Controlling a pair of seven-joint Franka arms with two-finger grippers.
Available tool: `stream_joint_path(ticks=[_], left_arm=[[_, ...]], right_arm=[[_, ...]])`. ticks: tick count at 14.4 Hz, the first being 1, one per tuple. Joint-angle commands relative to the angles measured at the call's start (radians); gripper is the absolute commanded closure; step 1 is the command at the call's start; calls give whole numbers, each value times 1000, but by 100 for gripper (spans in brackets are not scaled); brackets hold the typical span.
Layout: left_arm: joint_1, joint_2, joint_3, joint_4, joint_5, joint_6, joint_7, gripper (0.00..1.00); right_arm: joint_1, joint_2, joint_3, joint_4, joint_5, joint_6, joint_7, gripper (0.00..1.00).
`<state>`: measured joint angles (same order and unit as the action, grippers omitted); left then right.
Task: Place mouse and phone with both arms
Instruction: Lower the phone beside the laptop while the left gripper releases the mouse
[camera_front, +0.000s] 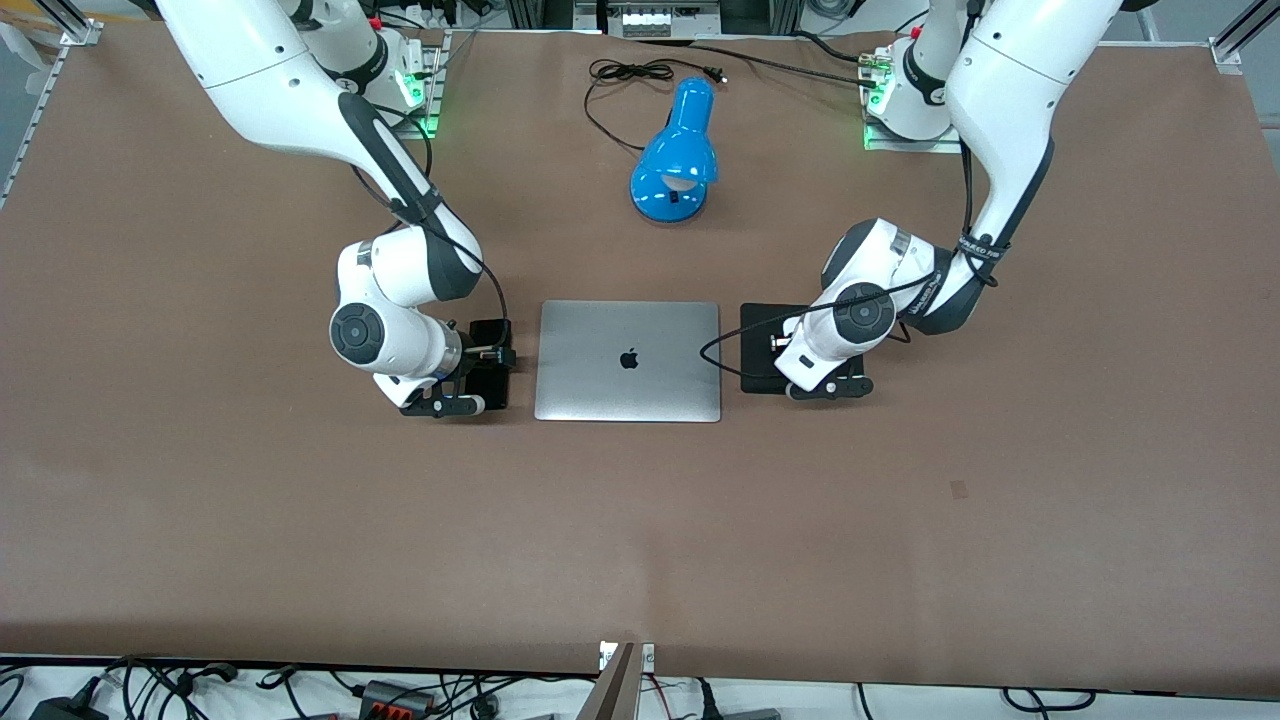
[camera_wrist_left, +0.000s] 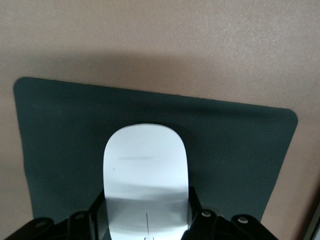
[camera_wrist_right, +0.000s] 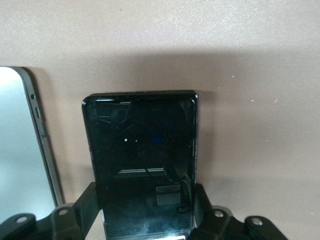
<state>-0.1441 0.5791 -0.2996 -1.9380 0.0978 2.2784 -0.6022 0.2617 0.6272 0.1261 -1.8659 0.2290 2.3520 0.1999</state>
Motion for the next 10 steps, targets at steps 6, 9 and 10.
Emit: stream_joint_path(ticks=[6, 9, 10], left_arm=[[33, -100, 7, 25, 17, -58, -4, 0], [96, -114, 8, 209, 19, -276, 103, 0], [119, -110, 14, 259, 17, -340, 170, 0]], right_arm=[[-87, -95, -22, 19, -4, -78, -48, 0], [-143, -205, -22, 46, -4, -230, -40, 0], [-172, -236, -22, 91, -5, -328, -42, 0]])
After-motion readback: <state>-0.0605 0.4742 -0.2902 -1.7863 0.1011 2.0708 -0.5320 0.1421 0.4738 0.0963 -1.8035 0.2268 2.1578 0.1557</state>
